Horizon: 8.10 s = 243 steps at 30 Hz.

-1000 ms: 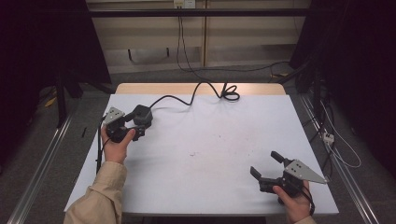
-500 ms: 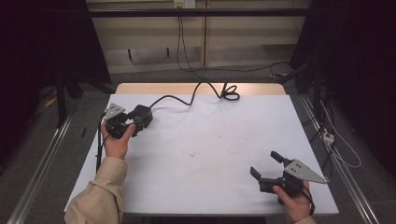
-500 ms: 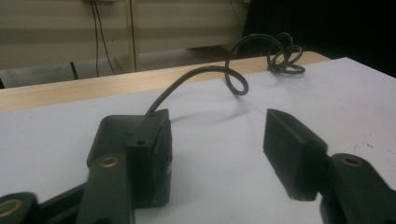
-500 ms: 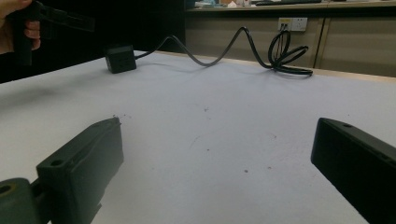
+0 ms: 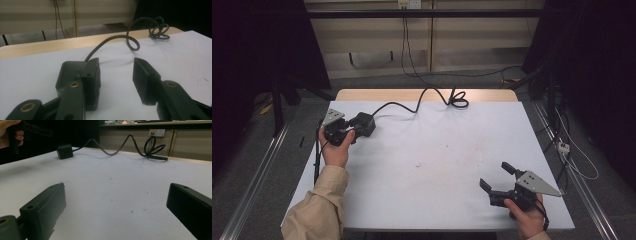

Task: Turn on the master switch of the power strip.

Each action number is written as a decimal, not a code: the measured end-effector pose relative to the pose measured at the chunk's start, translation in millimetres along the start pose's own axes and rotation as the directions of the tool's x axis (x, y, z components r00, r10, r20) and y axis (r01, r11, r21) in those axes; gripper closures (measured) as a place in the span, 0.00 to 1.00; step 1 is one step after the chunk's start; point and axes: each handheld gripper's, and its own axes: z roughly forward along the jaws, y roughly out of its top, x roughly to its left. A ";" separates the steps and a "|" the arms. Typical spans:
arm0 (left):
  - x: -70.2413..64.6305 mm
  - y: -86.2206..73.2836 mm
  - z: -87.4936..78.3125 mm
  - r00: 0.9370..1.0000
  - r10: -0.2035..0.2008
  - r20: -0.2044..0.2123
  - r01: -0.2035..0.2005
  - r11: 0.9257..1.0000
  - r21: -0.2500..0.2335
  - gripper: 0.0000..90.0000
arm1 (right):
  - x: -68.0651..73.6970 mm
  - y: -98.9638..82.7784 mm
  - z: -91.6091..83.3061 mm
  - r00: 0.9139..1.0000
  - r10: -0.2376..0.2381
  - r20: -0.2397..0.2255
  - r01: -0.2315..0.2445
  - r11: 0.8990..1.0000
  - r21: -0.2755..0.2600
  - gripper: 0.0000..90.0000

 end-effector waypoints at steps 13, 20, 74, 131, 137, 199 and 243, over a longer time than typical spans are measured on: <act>3.0 5.4 4.5 1.000 0.008 0.001 -0.008 1.000 0.014 0.75 | -0.2 0.2 -0.6 1.000 0.002 0.002 -0.002 1.000 -0.005 0.02; 7.3 4.4 6.0 1.000 -0.013 -0.017 0.013 1.000 0.016 0.81 | 0.0 0.5 -0.7 1.000 0.000 0.002 0.000 1.000 -0.010 0.02; 21.2 0.0 27.8 0.997 -0.032 -0.071 0.037 0.996 0.075 1.00 | 1.1 0.8 -0.8 1.000 -0.010 -0.002 0.010 1.000 -0.008 0.03; 32.9 -5.3 37.8 0.991 -0.030 -0.128 0.044 0.994 0.104 1.00 | 1.6 0.8 -0.5 1.000 -0.011 -0.007 0.011 1.000 -0.011 0.03; 31.7 -5.5 39.0 0.991 -0.018 -0.135 0.032 0.994 0.105 1.00 | 1.4 0.6 -0.9 1.000 -0.013 -0.009 0.013 1.000 -0.010 0.03; 30.9 -7.1 39.7 0.987 -0.054 -0.149 0.070 0.992 0.107 1.00 | 3.1 1.5 -0.8 1.000 0.005 -0.028 -0.005 1.000 -0.022 0.03; 27.3 -6.0 41.0 0.982 -0.070 -0.174 0.091 0.989 0.116 1.00 | 3.1 1.9 -0.9 0.999 -0.001 -0.035 0.000 1.000 -0.027 0.03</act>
